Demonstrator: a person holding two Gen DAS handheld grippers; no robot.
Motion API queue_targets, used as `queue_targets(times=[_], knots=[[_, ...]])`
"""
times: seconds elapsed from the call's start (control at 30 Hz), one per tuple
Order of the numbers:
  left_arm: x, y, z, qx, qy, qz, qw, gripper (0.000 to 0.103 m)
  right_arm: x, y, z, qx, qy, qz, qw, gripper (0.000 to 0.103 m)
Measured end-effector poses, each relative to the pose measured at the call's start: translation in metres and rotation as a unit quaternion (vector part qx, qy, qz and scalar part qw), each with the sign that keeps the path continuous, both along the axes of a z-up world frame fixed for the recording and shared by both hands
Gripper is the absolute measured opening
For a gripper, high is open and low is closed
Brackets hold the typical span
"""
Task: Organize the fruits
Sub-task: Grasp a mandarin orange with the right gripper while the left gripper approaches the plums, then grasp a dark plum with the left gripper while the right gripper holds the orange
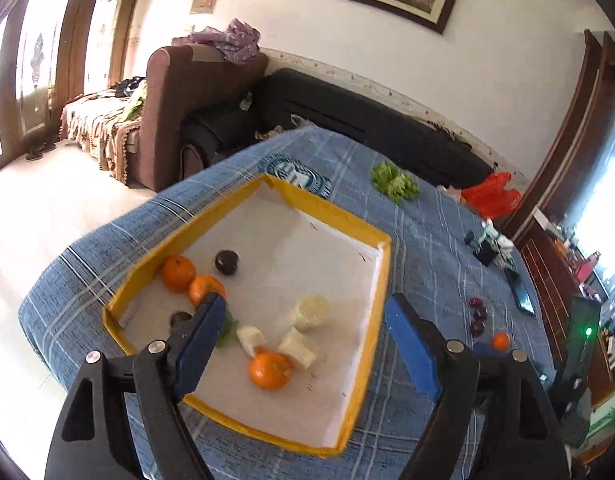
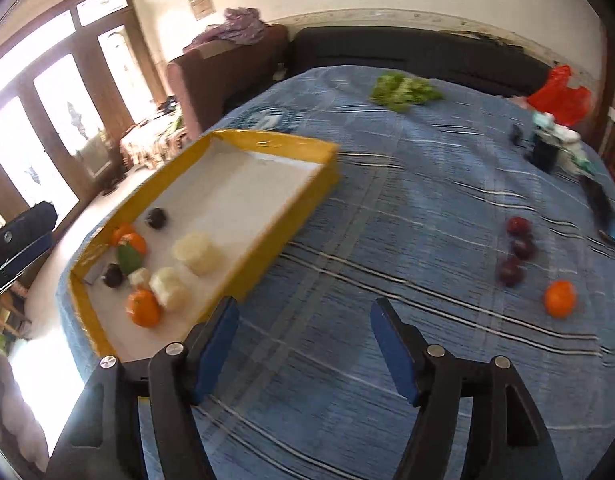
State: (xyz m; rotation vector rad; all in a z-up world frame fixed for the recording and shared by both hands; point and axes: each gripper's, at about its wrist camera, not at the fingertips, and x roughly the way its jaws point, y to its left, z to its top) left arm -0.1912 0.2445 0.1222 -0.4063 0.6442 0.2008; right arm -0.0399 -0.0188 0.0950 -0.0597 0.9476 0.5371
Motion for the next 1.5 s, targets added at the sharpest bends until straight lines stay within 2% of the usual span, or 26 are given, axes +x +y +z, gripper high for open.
queue_targets(times=[0.07, 0.17, 0.23, 0.3, 0.37, 0.47, 0.53, 0.57, 0.6, 0.67, 0.83, 0.93, 0.97, 1.0, 1.07, 1.3, 1.4, 1.5], knots=[[0.001, -0.014, -0.002, -0.006, 0.002, -0.019, 0.9998, 0.081, 0.003, -0.034, 0.004, -0.021, -0.02, -0.037, 0.999, 0.082], [0.004, -0.03, -0.007, -0.025, 0.007, -0.05, 0.9984, 0.081, 0.01, -0.09, 0.01, -0.038, -0.04, -0.093, 0.994, 0.083], [0.008, -0.042, -0.012, -0.036, 0.014, -0.074, 0.9965, 0.081, 0.019, -0.131, 0.011, -0.038, -0.032, -0.144, 0.988, 0.083], [0.01, -0.052, -0.015, -0.039, 0.018, -0.089, 0.9951, 0.081, 0.031, -0.176, 0.009, -0.018, -0.015, -0.196, 0.98, 0.081], [0.013, -0.065, -0.017, -0.033, 0.023, -0.104, 0.9938, 0.081, 0.044, -0.206, 0.003, 0.0, 0.001, -0.227, 0.974, 0.073], [0.021, -0.079, -0.019, -0.035, 0.029, -0.124, 0.9913, 0.081, 0.06, -0.227, -0.01, 0.024, 0.019, -0.244, 0.969, 0.07], [0.027, -0.087, -0.021, -0.036, 0.035, -0.139, 0.9891, 0.081, 0.07, -0.228, -0.02, 0.032, 0.028, -0.243, 0.969, 0.067], [0.029, -0.093, -0.022, -0.035, 0.037, -0.146, 0.9879, 0.076, 0.075, -0.225, -0.026, 0.039, 0.034, -0.239, 0.97, 0.067], [0.033, -0.098, -0.022, -0.035, 0.04, -0.156, 0.9862, 0.064, 0.079, -0.221, -0.03, 0.044, 0.037, -0.234, 0.97, 0.067], [0.043, -0.112, -0.024, -0.032, 0.048, -0.18, 0.982, 0.052, 0.088, -0.21, -0.04, 0.053, 0.042, -0.219, 0.973, 0.067], [0.069, -0.145, -0.026, 0.01, 0.063, -0.21, 0.9758, 0.052, 0.097, -0.185, -0.062, 0.035, 0.045, -0.19, 0.98, 0.066], [0.091, -0.168, -0.031, 0.029, 0.07, -0.226, 0.9712, 0.053, 0.094, -0.184, -0.066, 0.027, 0.032, -0.184, 0.982, 0.066], [0.1, -0.175, -0.034, 0.033, 0.075, -0.232, 0.9693, 0.053, 0.093, -0.186, -0.066, 0.032, 0.03, -0.183, 0.982, 0.059], [0.11, -0.183, -0.039, 0.037, 0.08, -0.238, 0.9674, 0.053, 0.093, -0.187, -0.066, 0.036, 0.031, -0.183, 0.982, 0.046], [0.123, -0.192, -0.046, 0.039, 0.086, -0.246, 0.9647, 0.053, 0.091, -0.191, -0.068, 0.05, 0.033, -0.186, 0.981, 0.038], [0.176, -0.223, -0.079, 0.024, 0.115, -0.269, 0.956, 0.053, 0.089, -0.203, -0.063, 0.076, 0.033, -0.198, 0.977, 0.038], [0.191, -0.239, -0.087, 0.04, 0.119, -0.282, 0.9512, 0.053, 0.088, -0.21, -0.058, 0.089, 0.029, -0.206, 0.974, 0.038], [0.205, -0.26, -0.093, 0.083, 0.116, -0.298, 0.9438, 0.053, 0.087, -0.217, -0.053, 0.102, 0.022, -0.216, 0.971, 0.038]])
